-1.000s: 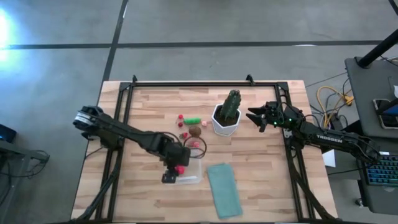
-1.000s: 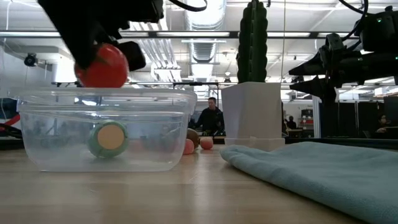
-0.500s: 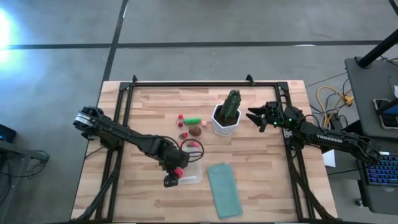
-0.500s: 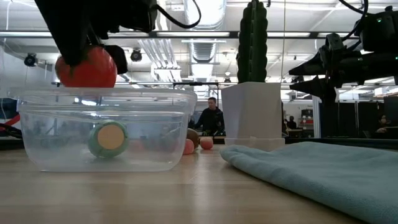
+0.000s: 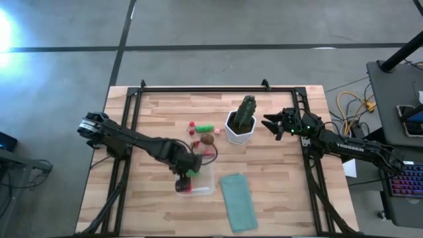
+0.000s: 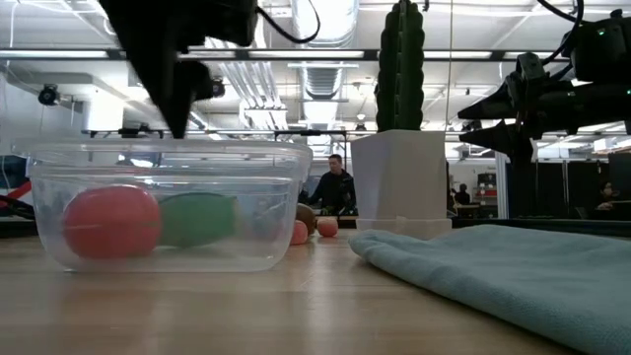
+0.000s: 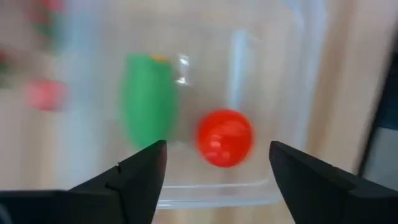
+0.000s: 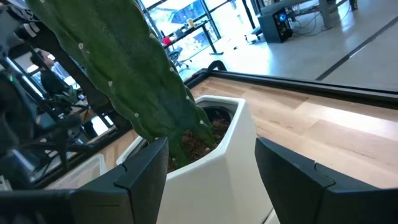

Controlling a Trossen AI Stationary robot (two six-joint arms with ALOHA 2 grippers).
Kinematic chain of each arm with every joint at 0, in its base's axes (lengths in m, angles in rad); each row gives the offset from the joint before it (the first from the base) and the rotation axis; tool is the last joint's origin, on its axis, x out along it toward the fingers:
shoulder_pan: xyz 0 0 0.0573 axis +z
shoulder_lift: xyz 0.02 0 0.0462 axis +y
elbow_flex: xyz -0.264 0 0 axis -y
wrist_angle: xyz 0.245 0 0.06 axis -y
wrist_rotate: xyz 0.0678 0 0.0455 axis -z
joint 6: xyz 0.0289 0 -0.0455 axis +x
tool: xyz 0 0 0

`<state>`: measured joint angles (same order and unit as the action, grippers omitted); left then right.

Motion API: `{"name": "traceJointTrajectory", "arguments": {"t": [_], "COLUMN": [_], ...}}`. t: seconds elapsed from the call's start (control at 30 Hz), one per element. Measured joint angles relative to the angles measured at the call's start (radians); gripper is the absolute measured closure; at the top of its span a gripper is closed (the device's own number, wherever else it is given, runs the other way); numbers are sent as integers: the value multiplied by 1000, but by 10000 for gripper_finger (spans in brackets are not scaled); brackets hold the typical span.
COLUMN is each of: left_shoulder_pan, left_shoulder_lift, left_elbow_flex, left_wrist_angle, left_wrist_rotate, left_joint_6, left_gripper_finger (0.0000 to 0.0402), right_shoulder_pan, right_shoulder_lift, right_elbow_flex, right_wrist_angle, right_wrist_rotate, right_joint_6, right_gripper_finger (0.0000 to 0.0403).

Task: Pick and placing Produce into tupperware
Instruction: Put the red cherry into the transparent bin

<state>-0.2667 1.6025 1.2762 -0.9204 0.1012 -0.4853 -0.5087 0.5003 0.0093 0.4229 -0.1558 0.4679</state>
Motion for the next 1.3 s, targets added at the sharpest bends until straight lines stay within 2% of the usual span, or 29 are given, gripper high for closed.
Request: {"name": "traceJointTrajectory", "arguments": {"t": [0.1, 0.27, 0.47, 0.53, 0.77, 0.93, 1.03, 1.2, 1.3], "left_shoulder_pan": [38, 105, 274, 344, 602, 725, 748, 718, 718], "left_shoulder_lift": [-19, -56, -65, -65, -65, -55, -29, 12, 43], "left_elbow_flex": [40, 52, -6, -26, -50, -50, -52, -55, -55], "left_wrist_angle": [-78, -86, -92, -76, -18, 2, 23, 128, 178], "left_wrist_rotate": [-109, -306, -323, -314, -96, -38, -22, -11, -10], "left_joint_6": [114, 403, 531, 558, 570, 571, 626, 892, 904], "left_gripper_finger": [158, 181, 183, 183, 183, 183, 183, 183, 183], "right_shoulder_pan": [0, 0, 0, 0, 0, 0, 0, 0, 0], "right_shoulder_lift": [0, 0, 0, 0, 0, 0, 0, 0, 0], "right_elbow_flex": [0, 0, 0, 0, 0, 0, 0, 0, 0], "right_wrist_angle": [0, 0, 0, 0, 0, 0, 0, 0, 0], "right_wrist_rotate": [0, 0, 0, 0, 0, 0, 0, 0, 0], "right_joint_6": [0, 0, 0, 0, 0, 0, 0, 0, 0], "right_gripper_finger": [170, 170, 170, 170, 170, 170, 170, 170, 170]}}
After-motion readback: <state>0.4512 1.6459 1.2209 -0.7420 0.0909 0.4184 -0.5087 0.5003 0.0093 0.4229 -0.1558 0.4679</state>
